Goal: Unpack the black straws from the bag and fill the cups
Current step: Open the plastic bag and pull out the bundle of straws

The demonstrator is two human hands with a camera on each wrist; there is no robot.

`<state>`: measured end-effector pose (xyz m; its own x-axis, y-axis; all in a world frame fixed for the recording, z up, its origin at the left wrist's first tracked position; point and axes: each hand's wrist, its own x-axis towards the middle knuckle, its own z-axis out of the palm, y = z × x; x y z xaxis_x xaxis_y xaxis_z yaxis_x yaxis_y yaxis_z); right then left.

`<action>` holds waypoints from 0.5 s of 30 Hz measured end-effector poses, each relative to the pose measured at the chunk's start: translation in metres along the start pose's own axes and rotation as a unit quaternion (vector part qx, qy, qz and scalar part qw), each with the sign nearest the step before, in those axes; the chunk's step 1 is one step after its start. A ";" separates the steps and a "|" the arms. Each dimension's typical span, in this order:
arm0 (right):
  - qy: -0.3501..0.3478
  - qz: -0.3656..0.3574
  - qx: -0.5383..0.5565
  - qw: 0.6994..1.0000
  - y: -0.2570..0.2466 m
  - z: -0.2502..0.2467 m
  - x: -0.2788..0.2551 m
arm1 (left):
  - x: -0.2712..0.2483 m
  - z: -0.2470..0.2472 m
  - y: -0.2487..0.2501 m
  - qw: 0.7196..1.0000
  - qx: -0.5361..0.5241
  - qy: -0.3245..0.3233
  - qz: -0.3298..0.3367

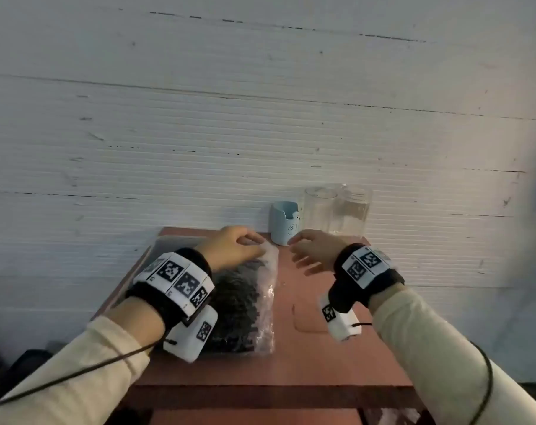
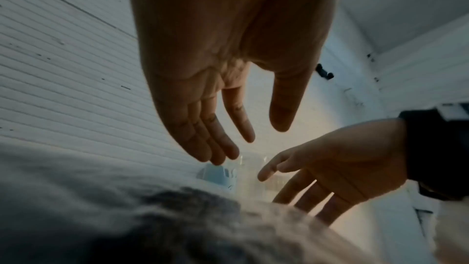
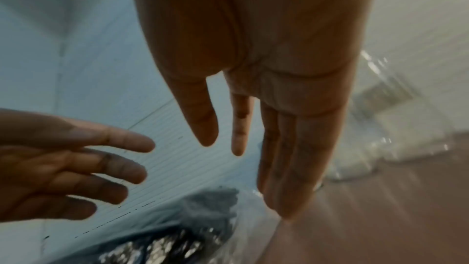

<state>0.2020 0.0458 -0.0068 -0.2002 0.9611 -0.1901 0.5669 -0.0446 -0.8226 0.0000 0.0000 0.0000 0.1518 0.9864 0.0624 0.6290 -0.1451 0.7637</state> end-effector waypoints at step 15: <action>-0.021 -0.001 0.018 1.000 0.001 0.048 0.013 | 0.002 0.010 -0.005 0.996 0.064 -0.055 -0.042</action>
<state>0.1616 0.0452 -0.0364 -0.2350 0.9491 -0.2097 0.5374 -0.0528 -0.8416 0.0053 0.0017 -0.0102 0.1722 0.9823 -0.0743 0.7342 -0.0776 0.6745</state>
